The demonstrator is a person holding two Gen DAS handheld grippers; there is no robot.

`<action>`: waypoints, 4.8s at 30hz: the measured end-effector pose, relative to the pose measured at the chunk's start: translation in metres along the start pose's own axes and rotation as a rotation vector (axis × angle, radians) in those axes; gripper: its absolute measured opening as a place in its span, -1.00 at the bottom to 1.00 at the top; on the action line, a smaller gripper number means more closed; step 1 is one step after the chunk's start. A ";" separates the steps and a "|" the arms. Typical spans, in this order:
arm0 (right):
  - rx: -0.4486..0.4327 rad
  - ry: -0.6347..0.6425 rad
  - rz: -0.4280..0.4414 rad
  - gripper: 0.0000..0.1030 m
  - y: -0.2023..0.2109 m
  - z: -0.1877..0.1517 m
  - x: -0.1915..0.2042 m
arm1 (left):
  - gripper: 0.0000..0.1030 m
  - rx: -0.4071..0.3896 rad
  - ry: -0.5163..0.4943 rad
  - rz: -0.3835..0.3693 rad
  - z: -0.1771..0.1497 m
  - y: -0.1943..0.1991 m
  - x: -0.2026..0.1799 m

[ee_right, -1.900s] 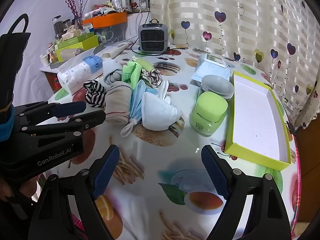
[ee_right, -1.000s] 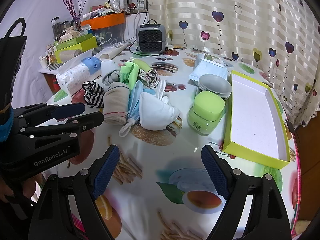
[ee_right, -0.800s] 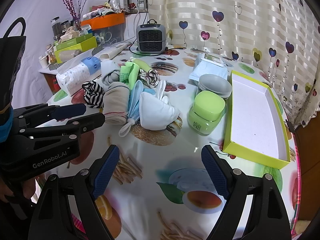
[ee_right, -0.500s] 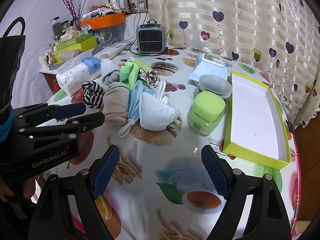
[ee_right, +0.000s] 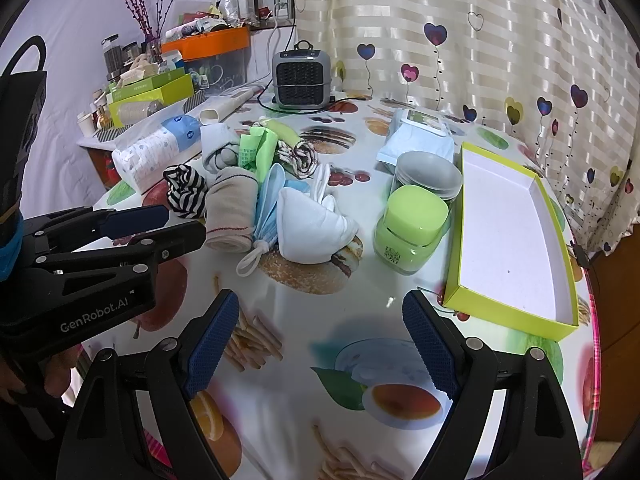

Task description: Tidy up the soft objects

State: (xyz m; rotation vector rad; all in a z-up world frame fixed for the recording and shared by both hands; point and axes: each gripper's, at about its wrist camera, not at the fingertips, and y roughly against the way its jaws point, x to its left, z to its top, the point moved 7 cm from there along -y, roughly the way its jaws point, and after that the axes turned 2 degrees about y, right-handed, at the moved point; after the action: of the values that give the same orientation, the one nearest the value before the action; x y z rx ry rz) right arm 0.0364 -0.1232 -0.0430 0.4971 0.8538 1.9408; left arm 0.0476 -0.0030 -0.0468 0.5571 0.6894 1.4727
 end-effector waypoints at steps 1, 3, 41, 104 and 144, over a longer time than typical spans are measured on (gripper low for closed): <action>0.000 0.000 0.000 0.64 0.000 0.000 0.000 | -0.17 0.001 0.001 0.002 0.000 0.000 0.000; 0.000 0.001 -0.001 0.64 0.000 0.000 0.000 | -0.17 0.001 0.006 0.004 0.000 0.000 0.002; 0.006 -0.009 -0.011 0.64 -0.015 0.008 -0.002 | -0.17 -0.003 -0.001 -0.042 0.000 -0.009 0.001; -0.007 -0.031 0.028 0.64 -0.040 0.037 0.001 | -0.02 0.038 0.118 -0.170 0.014 -0.041 0.028; 0.049 0.053 0.107 -0.37 -0.081 0.041 0.010 | -0.15 0.068 0.159 -0.234 0.003 -0.050 0.032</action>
State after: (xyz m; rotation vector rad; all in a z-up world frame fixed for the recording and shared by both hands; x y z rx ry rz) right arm 0.1057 -0.0728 -0.0748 0.5318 0.9273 2.0424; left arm 0.0839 0.0274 -0.0826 0.3986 0.9016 1.2864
